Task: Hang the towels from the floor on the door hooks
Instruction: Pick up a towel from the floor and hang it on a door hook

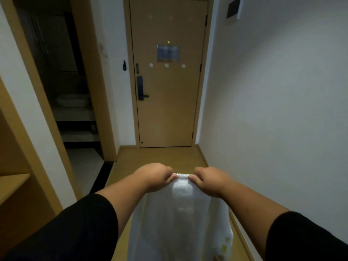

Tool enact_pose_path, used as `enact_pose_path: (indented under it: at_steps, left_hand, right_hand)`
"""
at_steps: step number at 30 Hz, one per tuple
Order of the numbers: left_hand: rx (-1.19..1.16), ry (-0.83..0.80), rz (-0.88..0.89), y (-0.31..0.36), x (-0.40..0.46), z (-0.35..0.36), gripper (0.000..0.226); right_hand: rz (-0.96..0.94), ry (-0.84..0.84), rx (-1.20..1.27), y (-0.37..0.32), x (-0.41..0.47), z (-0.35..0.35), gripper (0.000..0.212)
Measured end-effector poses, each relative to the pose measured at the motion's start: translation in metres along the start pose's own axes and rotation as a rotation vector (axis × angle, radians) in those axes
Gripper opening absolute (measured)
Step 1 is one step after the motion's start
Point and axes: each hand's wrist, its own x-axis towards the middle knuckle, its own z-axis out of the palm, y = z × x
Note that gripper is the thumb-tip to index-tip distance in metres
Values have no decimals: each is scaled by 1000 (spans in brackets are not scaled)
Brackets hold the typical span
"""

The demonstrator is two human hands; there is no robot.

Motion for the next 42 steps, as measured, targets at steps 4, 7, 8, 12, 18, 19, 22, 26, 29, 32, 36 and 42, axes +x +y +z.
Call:
enact_pose_path:
  at_steps: [4,7,8,12,18,19,22,26,29,32,36,42]
  left_hand:
    - [-2,-6,0,-9,88,-5,39]
    - [5,-18,0,-11,147,-10,39]
    - [6,-16,-4,-12,166,-12,40]
    - [-8,-1,-14,-22,232,-19,41]
    - [9,5,3,-39,320,-25,40]
    - [13,-1,11,-42,335,-23,40]
    - [9,-17,36,-55,383,-15,39]
    - [-10,-20,53,-88,456,-7,43]
    - [-5,-38,78,-120,516,0,44]
    - [-15,-71,109,-153,572,5,46]
    - [-5,-63,140,-193,644,-7,48]
    - [11,-36,135,-232,744,-16,49]
  right_hand:
    - [-26,-15,-35,58,63,-15,39]
    - [-47,-52,-65,97,104,-28,40]
    - [-53,-58,-76,109,118,-34,41]
    - [-39,-39,-97,153,170,-50,42]
    - [29,-63,-43,204,240,-52,41]
    - [36,-87,-37,212,252,-52,41]
    - [47,-136,-33,238,292,-50,40]
    - [66,-141,-51,271,359,-47,42]
    - [72,-168,-71,291,418,-47,45]
    - [94,-205,-85,309,475,-46,47]
    - [137,-167,-43,330,542,-53,48]
    - [144,-125,-62,374,637,-69,47]
